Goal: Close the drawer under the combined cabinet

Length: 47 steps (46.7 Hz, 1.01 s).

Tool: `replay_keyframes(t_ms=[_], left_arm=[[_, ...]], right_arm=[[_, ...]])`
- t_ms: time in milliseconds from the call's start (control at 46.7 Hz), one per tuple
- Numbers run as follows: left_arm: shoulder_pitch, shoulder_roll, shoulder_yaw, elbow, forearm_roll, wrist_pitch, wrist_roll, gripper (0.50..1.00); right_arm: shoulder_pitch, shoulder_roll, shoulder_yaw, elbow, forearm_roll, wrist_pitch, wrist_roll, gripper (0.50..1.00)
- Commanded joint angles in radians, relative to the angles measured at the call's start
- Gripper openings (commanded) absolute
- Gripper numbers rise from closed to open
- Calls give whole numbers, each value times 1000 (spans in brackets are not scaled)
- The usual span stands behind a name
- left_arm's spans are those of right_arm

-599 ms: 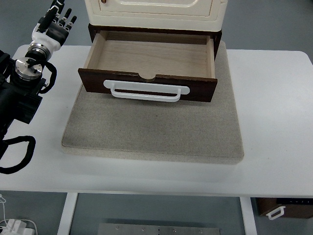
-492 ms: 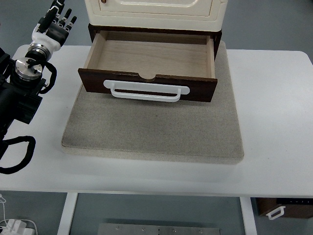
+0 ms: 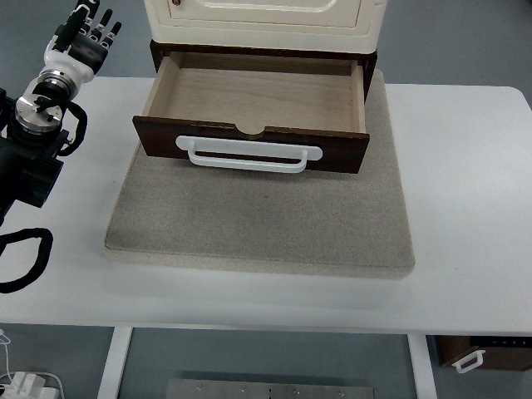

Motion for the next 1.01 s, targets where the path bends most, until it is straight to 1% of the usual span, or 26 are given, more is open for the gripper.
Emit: replay_keyframes(t_ms=[0, 107, 257, 342, 385, 492, 685, 984], left_arm=[[-2, 18, -1, -2, 0, -26, 1, 1000], [-10, 41, -1, -2, 0, -66, -2, 1000], [-45, 84, -1, -3, 1, -95, -6, 1000], [-68, 119, -1, -26, 1, -125, -6, 1000], [-72, 133, 0, -49, 1, -129, -6, 1000], [-75, 182, -1, -133, 4, -132, -6, 1000], [-74, 267, 0, -333, 12, -132, -6, 1000], [-88, 333, 0, -606, 93, -132, -6, 1000]], right_arm=[[0, 0, 0, -1, 0, 0, 0, 952], [0, 0, 0, -1, 0, 0, 0, 952], [0, 0, 0, 1, 0, 0, 0, 952], [0, 0, 0, 1, 0, 0, 0, 952], [0, 0, 0, -1, 0, 0, 0, 952], [0, 0, 0, -1, 0, 0, 0, 952], [0, 0, 0, 1, 0, 0, 0, 952], [0, 0, 0, -1, 0, 0, 0, 952]])
